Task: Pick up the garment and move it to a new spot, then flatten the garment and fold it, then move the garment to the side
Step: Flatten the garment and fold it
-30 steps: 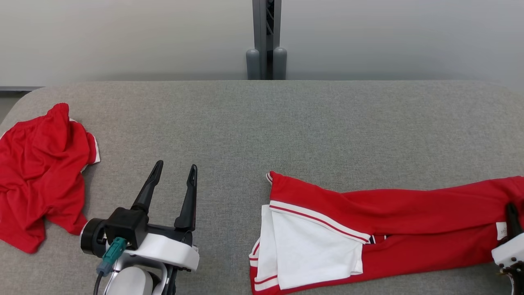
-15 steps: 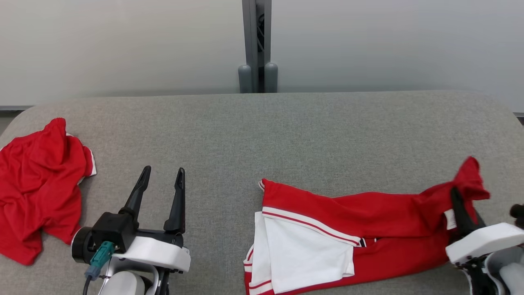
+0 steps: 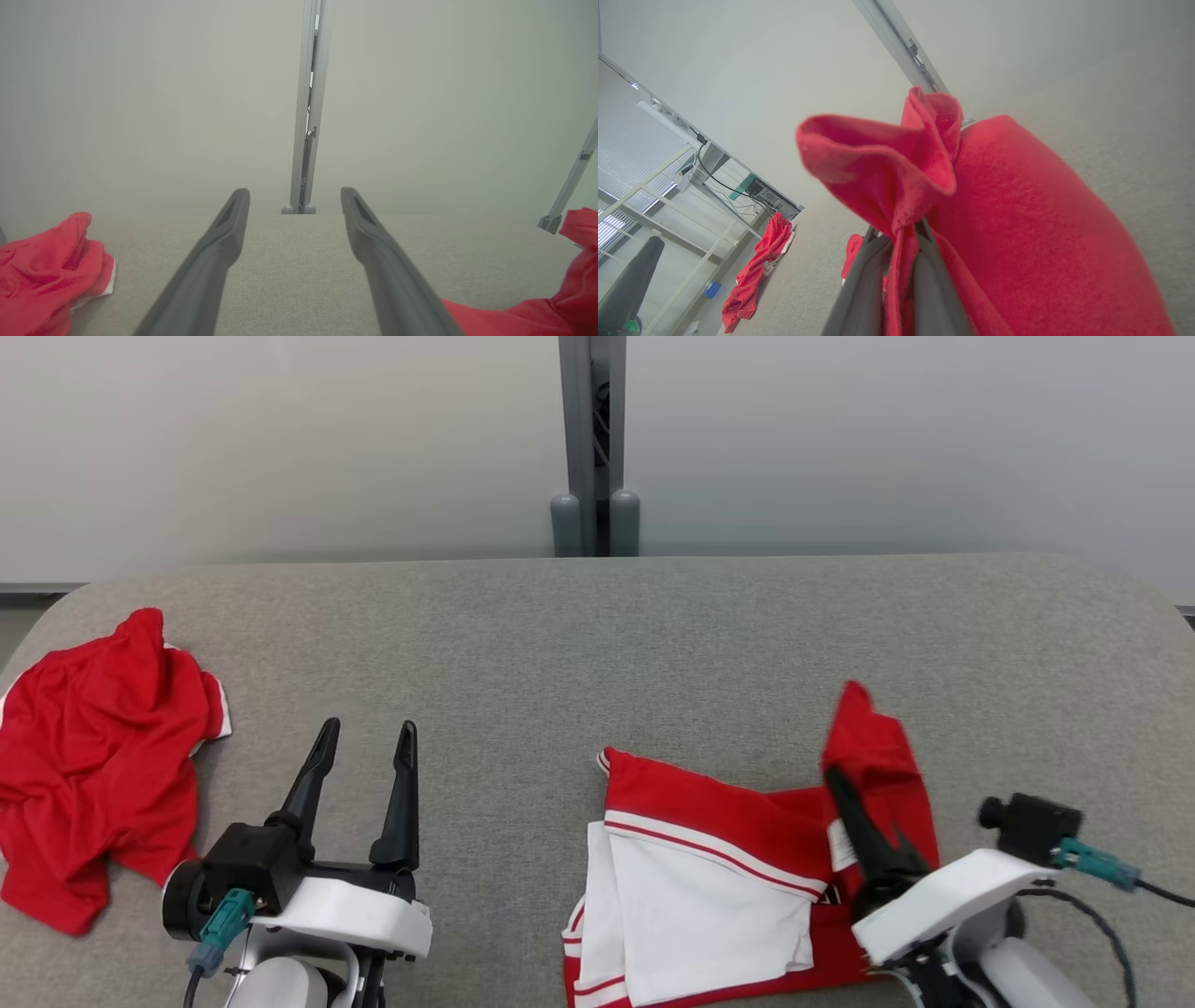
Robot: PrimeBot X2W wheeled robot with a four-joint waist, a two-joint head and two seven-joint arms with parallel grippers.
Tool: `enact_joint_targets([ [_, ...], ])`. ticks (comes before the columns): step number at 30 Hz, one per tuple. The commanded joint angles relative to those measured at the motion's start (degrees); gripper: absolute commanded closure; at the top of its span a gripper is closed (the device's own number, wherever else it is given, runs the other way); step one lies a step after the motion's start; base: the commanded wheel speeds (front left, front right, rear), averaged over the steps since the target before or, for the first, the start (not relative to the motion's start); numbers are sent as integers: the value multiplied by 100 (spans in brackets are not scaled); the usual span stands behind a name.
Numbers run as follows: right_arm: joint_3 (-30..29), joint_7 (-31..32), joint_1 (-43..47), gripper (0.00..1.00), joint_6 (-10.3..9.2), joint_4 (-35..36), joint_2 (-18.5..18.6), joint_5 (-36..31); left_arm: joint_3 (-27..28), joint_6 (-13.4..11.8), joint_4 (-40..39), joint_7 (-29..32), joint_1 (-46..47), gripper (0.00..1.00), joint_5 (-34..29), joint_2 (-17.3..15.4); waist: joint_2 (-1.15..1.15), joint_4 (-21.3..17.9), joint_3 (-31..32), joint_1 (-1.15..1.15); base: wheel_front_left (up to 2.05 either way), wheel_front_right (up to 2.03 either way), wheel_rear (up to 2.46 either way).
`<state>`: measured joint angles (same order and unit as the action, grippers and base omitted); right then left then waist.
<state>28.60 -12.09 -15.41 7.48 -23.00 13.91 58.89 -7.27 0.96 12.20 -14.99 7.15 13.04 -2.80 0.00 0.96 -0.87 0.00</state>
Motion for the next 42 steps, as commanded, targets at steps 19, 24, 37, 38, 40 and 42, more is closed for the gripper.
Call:
enact_joint_targets([
  [19, 960, 231, -302, 100, 4, -260, -636, 198, -17, -48, -48, -19, 93, 0, 220, -20, 0, 647, -315, 0, 0, 0, 0],
  [24, 1101, 159, -432, 100, 3, -494, -743, 163, -53, -60, -102, -19, 145, 0, 265, -19, 0, 750, -442, 0, 0, 0, 0],
  [37, 1346, 76, -688, 0, 3, -1119, -907, 269, -118, -89, -104, -19, 281, 0, 328, -21, 0, 885, -678, 0, 0, 0, 0],
  [38, 1386, 74, -704, 0, 4, -1131, -919, 289, -113, -91, -97, -19, 282, 0, 328, -20, 0, 882, -683, 0, 0, 0, 0],
  [40, 1443, 70, -737, 0, 3, -1122, -931, 329, -104, -95, -87, -19, 284, 0, 327, -20, 0, 872, -682, 0, 0, 0, 0],
  [42, 1530, 65, -755, 0, 4, -1089, -940, 358, -102, -97, -71, -19, 283, 0, 329, -20, 0, 861, -670, 0, 0, 0, 0],
])
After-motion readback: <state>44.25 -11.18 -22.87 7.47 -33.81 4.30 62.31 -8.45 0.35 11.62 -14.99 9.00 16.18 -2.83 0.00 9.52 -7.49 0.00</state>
